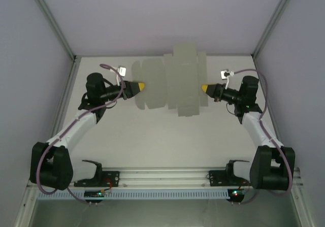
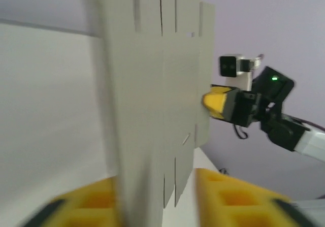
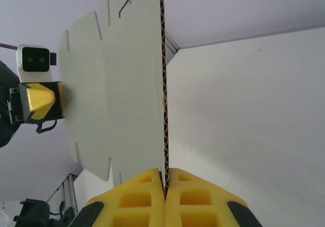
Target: Assemble paper box
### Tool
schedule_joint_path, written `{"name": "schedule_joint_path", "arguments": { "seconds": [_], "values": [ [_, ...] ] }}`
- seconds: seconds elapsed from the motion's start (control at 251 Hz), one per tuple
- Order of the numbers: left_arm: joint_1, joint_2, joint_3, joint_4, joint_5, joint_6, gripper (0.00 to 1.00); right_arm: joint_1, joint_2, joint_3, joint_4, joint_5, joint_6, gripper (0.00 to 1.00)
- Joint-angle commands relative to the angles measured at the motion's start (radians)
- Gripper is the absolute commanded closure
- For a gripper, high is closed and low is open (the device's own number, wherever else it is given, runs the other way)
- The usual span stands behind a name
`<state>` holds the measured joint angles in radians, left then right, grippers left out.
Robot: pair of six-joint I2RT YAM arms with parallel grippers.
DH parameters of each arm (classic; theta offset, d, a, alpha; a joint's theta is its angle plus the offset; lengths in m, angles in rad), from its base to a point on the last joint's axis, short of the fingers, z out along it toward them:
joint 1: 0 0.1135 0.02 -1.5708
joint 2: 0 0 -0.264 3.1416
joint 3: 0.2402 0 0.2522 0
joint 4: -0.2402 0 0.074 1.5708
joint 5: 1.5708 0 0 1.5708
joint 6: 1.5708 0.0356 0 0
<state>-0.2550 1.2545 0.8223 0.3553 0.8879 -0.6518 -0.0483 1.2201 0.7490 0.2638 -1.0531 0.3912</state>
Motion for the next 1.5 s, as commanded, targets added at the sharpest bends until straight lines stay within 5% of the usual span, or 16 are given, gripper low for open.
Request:
{"name": "schedule_joint_path", "arguments": {
  "seconds": [0.0,0.12,0.22,0.299,0.467,0.567,0.678,1.022,1.497],
  "values": [
    [0.002,-0.014,0.052,-0.297,-0.23,0.115,0.0,0.048,-0.029,0.046,-0.202,0.117,-0.158,1.0],
    [0.002,0.004,0.143,-0.732,-0.758,0.165,0.0,0.154,0.004,0.119,-0.455,0.305,-0.333,1.0],
    [0.003,0.038,0.17,-0.871,-0.918,0.178,0.0,0.238,0.063,0.159,-0.53,0.43,-0.404,1.0],
    [0.003,0.071,0.185,-0.872,-0.852,0.186,0.0,0.301,0.122,0.212,-0.58,0.571,-0.463,1.0],
    [0.003,0.123,0.192,-0.681,-0.543,0.174,0.0,0.485,0.278,0.344,-0.623,1.069,-0.708,1.0],
    [0.002,0.173,0.201,-0.524,-0.34,0.113,0.0,0.567,0.367,0.348,-0.484,1.31,-0.873,1.0],
    [0.0,0.265,0.257,-0.425,-0.198,0.038,0.0,0.639,0.434,0.301,-0.283,1.418,-1.07,1.0],
    [-0.059,0.492,0.529,-0.509,-0.158,0.063,0.0,0.75,0.527,0.103,0.257,1.471,-1.491,1.0],
    [-0.119,0.6,0.593,-0.694,-0.203,0.126,0.0,0.737,0.472,0.147,0.067,1.372,-1.319,1.0]
  ]
}}
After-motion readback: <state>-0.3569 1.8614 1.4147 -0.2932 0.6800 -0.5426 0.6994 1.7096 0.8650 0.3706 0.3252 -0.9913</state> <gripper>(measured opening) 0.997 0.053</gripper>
